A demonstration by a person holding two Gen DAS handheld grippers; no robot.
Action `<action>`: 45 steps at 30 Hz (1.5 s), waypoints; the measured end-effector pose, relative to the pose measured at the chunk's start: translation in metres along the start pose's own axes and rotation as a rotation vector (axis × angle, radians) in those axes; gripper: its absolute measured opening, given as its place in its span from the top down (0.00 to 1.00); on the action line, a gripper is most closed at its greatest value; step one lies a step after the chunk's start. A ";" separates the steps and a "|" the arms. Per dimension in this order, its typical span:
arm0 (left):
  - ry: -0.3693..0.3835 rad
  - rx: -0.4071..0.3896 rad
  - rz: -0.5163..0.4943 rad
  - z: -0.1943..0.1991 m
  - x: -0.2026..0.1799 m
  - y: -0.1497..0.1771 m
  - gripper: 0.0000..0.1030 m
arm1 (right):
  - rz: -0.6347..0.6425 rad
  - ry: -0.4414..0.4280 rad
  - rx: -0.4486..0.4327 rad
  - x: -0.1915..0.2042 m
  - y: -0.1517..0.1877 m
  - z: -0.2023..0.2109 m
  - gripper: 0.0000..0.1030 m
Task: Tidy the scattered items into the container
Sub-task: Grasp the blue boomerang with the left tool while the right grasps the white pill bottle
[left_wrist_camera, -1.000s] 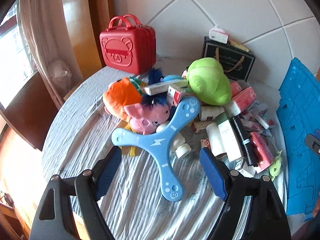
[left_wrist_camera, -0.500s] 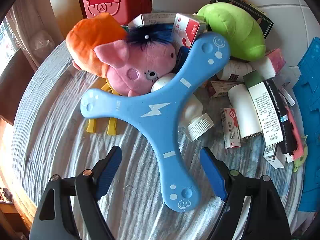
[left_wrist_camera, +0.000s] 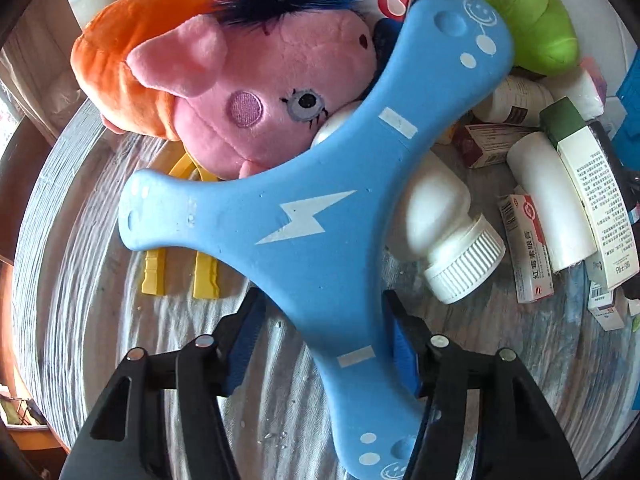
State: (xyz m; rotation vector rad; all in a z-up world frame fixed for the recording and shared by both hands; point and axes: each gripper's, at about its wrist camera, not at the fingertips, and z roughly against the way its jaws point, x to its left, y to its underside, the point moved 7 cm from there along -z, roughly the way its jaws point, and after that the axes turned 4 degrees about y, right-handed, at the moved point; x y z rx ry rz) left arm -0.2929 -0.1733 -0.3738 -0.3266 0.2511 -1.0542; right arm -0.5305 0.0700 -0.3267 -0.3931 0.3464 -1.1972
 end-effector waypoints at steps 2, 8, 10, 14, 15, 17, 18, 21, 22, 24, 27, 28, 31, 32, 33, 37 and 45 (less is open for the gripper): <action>-0.024 -0.005 -0.033 0.003 0.004 0.003 0.59 | 0.001 -0.034 0.027 0.020 0.015 -0.010 0.30; -0.087 0.012 -0.054 0.013 0.035 0.015 0.67 | 0.094 -0.145 0.014 0.074 0.046 0.020 0.27; -0.079 0.018 -0.057 0.017 0.040 0.021 0.67 | 0.091 -0.170 -0.011 0.078 0.051 0.034 0.27; -0.034 -0.008 -0.067 0.028 0.038 0.027 0.66 | 0.043 -0.222 -0.078 0.071 0.058 0.079 0.27; -0.028 -0.011 -0.071 0.028 0.036 0.028 0.66 | 0.040 -0.254 -0.077 0.071 0.063 0.088 0.27; -0.018 -0.007 -0.074 0.027 0.033 0.029 0.66 | 0.051 -0.279 -0.054 0.074 0.073 0.097 0.27; -0.015 -0.002 -0.073 0.026 0.033 0.029 0.66 | 0.052 -0.290 -0.036 0.077 0.080 0.100 0.27; 0.003 0.001 -0.069 0.024 0.039 0.027 0.66 | 0.044 -0.330 0.017 0.094 0.101 0.102 0.39; 0.010 -0.003 -0.066 0.025 0.040 0.027 0.66 | 0.044 -0.337 0.030 0.100 0.106 0.100 0.47; 0.021 -0.006 -0.066 0.026 0.041 0.025 0.66 | 0.053 -0.349 0.042 0.114 0.113 0.099 0.48; 0.026 0.007 -0.075 0.024 0.044 0.025 0.62 | 0.056 -0.365 0.032 0.131 0.117 0.101 0.47; 0.027 0.008 -0.079 0.023 0.045 0.025 0.60 | 0.055 -0.377 0.027 0.138 0.117 0.103 0.46; 0.053 0.012 -0.078 0.022 0.048 0.026 0.59 | 0.059 -0.423 0.004 0.159 0.118 0.114 0.46; 0.056 0.008 -0.077 0.023 0.050 0.025 0.59 | 0.065 -0.440 -0.007 0.169 0.117 0.119 0.46; 0.052 -0.007 -0.079 0.024 0.053 0.023 0.59 | 0.076 -0.455 -0.014 0.179 0.116 0.123 0.46; 0.000 -0.057 -0.062 0.025 0.075 0.011 0.59 | 0.107 -0.471 -0.008 0.222 0.108 0.120 0.46; 0.050 -0.068 -0.066 0.022 0.078 -0.002 0.59 | 0.110 -0.387 0.046 0.276 0.104 0.069 0.46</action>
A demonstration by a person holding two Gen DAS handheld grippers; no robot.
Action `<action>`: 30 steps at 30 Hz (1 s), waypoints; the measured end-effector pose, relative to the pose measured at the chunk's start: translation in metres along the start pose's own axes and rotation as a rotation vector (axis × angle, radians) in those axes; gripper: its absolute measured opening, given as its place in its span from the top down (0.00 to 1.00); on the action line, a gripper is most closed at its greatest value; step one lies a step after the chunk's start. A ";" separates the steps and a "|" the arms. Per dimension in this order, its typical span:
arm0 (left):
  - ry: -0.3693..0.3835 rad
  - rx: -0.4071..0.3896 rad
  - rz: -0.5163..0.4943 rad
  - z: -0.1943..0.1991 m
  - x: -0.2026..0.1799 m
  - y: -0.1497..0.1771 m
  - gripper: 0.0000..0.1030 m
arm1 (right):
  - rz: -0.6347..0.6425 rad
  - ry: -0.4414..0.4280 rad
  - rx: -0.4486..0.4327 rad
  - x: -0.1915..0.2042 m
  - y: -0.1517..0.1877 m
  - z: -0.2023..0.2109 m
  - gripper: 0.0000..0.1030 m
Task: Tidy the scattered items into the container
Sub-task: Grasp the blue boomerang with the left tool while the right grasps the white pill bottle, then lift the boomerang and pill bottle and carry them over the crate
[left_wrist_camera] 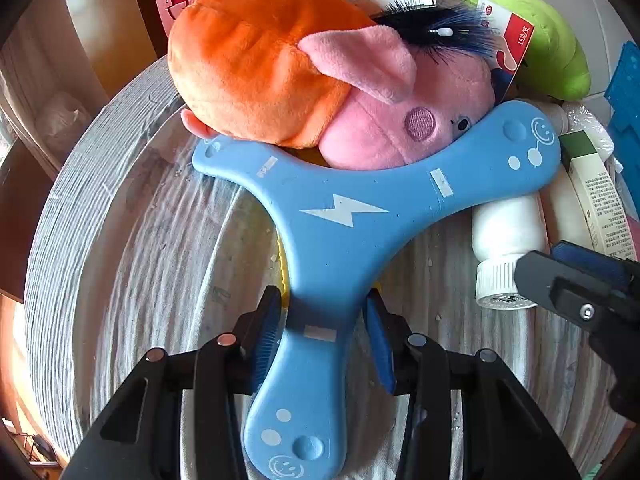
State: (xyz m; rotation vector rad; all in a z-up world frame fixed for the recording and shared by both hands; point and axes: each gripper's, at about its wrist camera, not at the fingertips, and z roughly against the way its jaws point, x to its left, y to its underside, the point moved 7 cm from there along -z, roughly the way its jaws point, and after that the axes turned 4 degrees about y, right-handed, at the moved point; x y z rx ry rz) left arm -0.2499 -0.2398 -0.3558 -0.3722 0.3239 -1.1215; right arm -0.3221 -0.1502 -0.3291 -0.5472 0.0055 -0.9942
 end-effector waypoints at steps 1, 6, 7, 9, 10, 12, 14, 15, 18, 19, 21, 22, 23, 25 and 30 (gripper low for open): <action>0.008 0.000 0.000 0.000 0.000 -0.001 0.59 | -0.002 0.014 0.012 0.001 -0.001 -0.008 0.44; 0.041 -0.010 -0.018 0.001 0.001 0.000 0.61 | 0.005 0.051 0.072 -0.001 0.006 -0.037 0.51; 0.050 -0.010 -0.017 0.003 0.005 0.001 0.64 | 0.007 0.054 0.084 -0.002 0.010 -0.039 0.54; 0.069 -0.002 -0.011 0.007 0.007 0.009 0.64 | 0.034 0.054 0.097 -0.004 0.020 -0.034 0.54; 0.073 0.004 -0.011 0.010 0.007 0.014 0.64 | 0.053 0.055 0.110 -0.006 0.028 -0.030 0.54; 0.067 0.015 -0.016 0.016 0.008 0.028 0.64 | 0.077 0.054 0.145 -0.011 0.046 -0.022 0.54; 0.058 0.024 -0.018 0.022 0.006 0.042 0.64 | 0.089 0.043 0.189 -0.016 0.065 -0.015 0.55; 0.041 0.030 -0.023 0.024 0.003 0.049 0.64 | 0.094 0.044 0.208 -0.019 0.074 -0.012 0.55; 0.016 0.038 -0.014 0.036 0.003 0.061 0.63 | 0.094 0.033 0.210 -0.025 0.087 -0.002 0.47; 0.023 0.038 -0.007 0.040 0.001 0.061 0.63 | 0.092 0.026 0.194 -0.026 0.085 0.002 0.40; 0.025 0.038 0.015 0.046 0.002 0.060 0.61 | 0.095 0.016 0.147 -0.023 0.075 0.011 0.35; 0.023 0.036 0.021 0.045 0.004 0.058 0.59 | 0.099 0.012 0.127 -0.020 0.070 0.013 0.35; 0.017 0.032 0.023 0.045 0.004 0.059 0.57 | 0.104 0.007 0.106 -0.017 0.064 0.015 0.35; 0.009 0.022 0.023 0.034 0.010 0.051 0.56 | 0.123 0.013 0.068 -0.010 0.053 0.015 0.35; 0.011 0.028 0.006 0.007 0.017 0.042 0.56 | 0.147 0.074 0.065 -0.006 0.043 -0.012 0.38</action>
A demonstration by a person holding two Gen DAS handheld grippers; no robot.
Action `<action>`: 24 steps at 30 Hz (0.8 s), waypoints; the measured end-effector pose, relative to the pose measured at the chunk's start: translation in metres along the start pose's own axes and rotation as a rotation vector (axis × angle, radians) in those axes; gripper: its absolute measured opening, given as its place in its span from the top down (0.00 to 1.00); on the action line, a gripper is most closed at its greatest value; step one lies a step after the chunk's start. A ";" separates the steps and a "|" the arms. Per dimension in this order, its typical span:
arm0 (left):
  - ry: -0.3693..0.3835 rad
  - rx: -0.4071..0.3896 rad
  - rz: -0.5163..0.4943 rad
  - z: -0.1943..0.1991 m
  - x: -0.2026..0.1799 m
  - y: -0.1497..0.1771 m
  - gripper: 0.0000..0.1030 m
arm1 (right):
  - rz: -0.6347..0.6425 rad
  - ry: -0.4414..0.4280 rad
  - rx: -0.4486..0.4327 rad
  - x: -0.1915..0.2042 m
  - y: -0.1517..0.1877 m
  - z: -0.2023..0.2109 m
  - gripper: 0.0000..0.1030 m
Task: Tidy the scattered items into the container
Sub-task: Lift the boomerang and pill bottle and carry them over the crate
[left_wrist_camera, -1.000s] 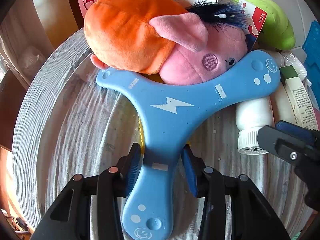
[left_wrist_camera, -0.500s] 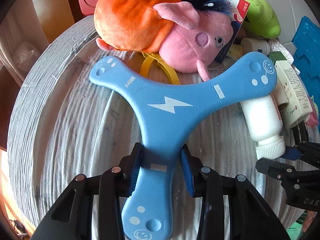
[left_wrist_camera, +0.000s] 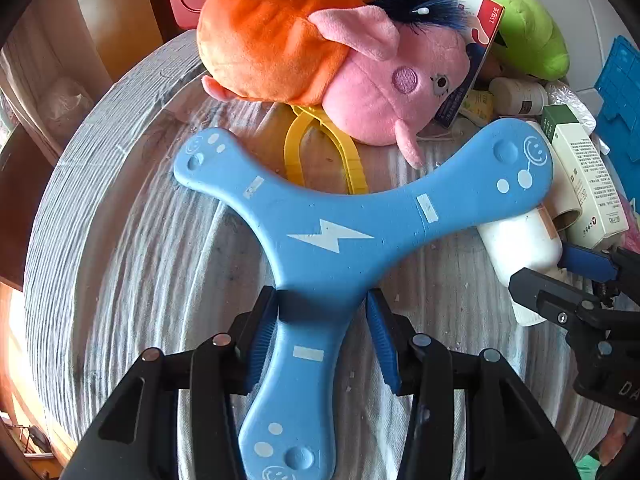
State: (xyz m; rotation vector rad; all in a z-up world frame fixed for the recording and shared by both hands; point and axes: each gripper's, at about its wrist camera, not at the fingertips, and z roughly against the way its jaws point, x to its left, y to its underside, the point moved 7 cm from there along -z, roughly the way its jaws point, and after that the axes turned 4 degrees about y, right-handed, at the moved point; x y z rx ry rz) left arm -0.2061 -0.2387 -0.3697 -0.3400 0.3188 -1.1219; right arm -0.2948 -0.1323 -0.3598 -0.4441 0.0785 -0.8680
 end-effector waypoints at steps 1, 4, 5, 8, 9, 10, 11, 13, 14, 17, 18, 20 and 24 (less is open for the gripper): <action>-0.002 0.002 -0.007 -0.003 0.000 -0.001 0.55 | -0.003 0.004 -0.004 -0.005 0.000 0.000 0.39; 0.025 -0.007 0.007 -0.010 0.008 -0.006 0.55 | -0.010 0.027 -0.007 -0.005 0.001 -0.009 0.39; 0.022 -0.016 0.003 -0.011 0.008 -0.008 0.55 | -0.013 0.034 -0.002 -0.003 0.002 -0.013 0.42; 0.026 -0.032 -0.009 -0.008 0.006 -0.010 0.56 | -0.019 0.058 -0.011 -0.001 0.002 -0.016 0.49; 0.026 -0.042 -0.014 -0.005 0.006 -0.009 0.57 | -0.027 0.049 -0.010 -0.001 0.004 -0.013 0.49; 0.017 -0.057 -0.024 0.000 0.005 -0.009 0.57 | -0.029 0.051 -0.015 -0.001 0.006 -0.010 0.49; 0.006 -0.076 -0.036 0.008 0.004 -0.008 0.57 | -0.029 0.055 -0.019 -0.001 0.008 -0.005 0.49; -0.021 -0.110 -0.064 0.023 0.003 -0.009 0.57 | -0.038 0.053 -0.026 -0.001 0.012 0.005 0.49; -0.030 -0.123 -0.074 0.031 0.002 -0.009 0.57 | -0.044 0.052 -0.031 -0.001 0.014 0.010 0.49; -0.047 -0.159 -0.091 0.053 -0.001 -0.011 0.58 | -0.056 0.049 -0.056 -0.001 0.015 0.029 0.49; -0.056 -0.173 -0.100 0.060 -0.003 -0.012 0.58 | -0.060 0.047 -0.066 -0.001 0.015 0.035 0.49; -0.070 -0.196 -0.118 0.075 -0.011 -0.015 0.58 | -0.070 0.045 -0.091 -0.001 0.013 0.050 0.49; -0.065 -0.251 -0.143 0.104 -0.022 -0.029 0.58 | -0.080 0.062 -0.150 -0.005 0.007 0.084 0.49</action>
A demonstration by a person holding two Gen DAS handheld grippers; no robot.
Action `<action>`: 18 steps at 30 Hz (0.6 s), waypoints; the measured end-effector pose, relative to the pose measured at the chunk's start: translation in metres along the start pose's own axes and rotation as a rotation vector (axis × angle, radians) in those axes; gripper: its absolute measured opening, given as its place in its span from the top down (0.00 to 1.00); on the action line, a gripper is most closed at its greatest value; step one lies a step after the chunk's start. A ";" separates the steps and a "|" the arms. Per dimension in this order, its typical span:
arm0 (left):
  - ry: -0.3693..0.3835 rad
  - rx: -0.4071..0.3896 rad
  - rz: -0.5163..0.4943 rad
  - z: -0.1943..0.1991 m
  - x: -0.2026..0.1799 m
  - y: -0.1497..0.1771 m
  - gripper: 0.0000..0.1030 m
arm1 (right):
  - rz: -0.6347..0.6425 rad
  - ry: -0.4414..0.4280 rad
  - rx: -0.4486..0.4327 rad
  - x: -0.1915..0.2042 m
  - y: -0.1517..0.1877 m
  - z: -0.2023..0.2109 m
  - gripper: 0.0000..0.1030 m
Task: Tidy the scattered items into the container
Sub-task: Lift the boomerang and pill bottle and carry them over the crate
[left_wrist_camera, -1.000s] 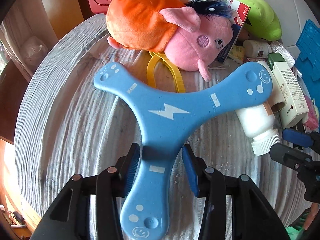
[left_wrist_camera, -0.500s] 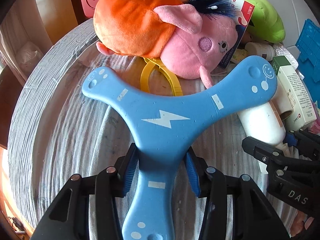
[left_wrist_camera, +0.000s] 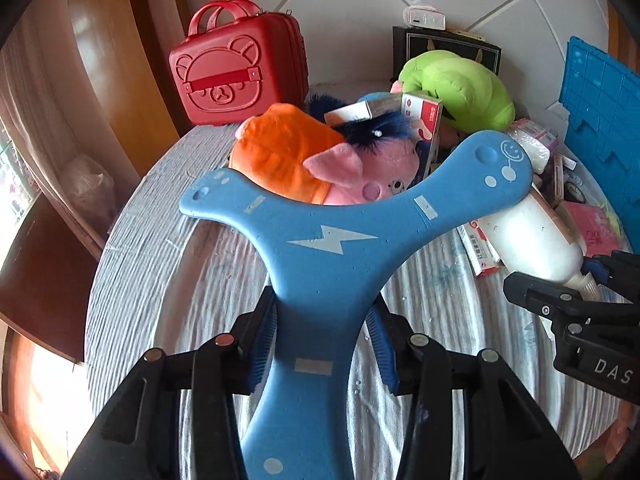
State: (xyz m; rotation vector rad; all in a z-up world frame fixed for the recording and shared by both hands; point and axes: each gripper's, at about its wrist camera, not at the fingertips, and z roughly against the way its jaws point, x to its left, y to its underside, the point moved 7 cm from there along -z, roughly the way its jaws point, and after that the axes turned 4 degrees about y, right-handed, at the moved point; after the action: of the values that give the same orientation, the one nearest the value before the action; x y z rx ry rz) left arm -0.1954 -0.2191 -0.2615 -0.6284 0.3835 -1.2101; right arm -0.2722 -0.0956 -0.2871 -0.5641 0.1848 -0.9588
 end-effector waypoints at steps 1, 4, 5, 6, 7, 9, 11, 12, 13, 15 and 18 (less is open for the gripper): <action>-0.002 -0.015 -0.006 0.006 -0.002 -0.006 0.58 | -0.003 0.006 -0.016 -0.003 -0.003 0.009 0.49; 0.011 -0.064 -0.013 0.023 -0.007 -0.025 0.58 | -0.015 0.028 -0.063 -0.011 -0.011 0.037 0.49; 0.019 -0.081 -0.016 0.028 -0.008 -0.032 0.58 | -0.021 0.038 -0.077 -0.014 -0.017 0.044 0.49; 0.027 -0.100 -0.021 0.034 -0.011 -0.040 0.58 | -0.029 0.051 -0.091 -0.013 -0.023 0.046 0.49; 0.031 -0.117 -0.027 0.040 -0.015 -0.047 0.58 | -0.036 0.061 -0.104 -0.014 -0.029 0.050 0.49; 0.044 -0.152 -0.040 0.053 -0.024 -0.060 0.58 | -0.050 0.075 -0.135 -0.021 -0.036 0.065 0.49; 0.062 -0.188 -0.053 0.066 -0.034 -0.074 0.58 | -0.056 0.091 -0.166 -0.029 -0.041 0.087 0.49; 0.073 -0.206 -0.060 0.073 -0.039 -0.080 0.58 | -0.059 0.103 -0.183 -0.034 -0.046 0.095 0.49; 0.088 -0.223 -0.066 0.079 -0.045 -0.087 0.58 | -0.065 0.115 -0.199 -0.038 -0.049 0.105 0.49; 0.112 -0.257 -0.082 0.092 -0.059 -0.102 0.58 | -0.076 0.143 -0.228 -0.049 -0.055 0.125 0.49; 0.150 -0.306 -0.101 0.110 -0.082 -0.123 0.58 | -0.098 0.192 -0.273 -0.071 -0.062 0.158 0.49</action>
State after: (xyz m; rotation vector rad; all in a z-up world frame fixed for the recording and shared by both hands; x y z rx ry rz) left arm -0.2482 -0.1419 -0.1035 -0.8294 0.6785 -1.3111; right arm -0.2953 -0.0062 -0.1279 -0.7365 0.4686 -1.0914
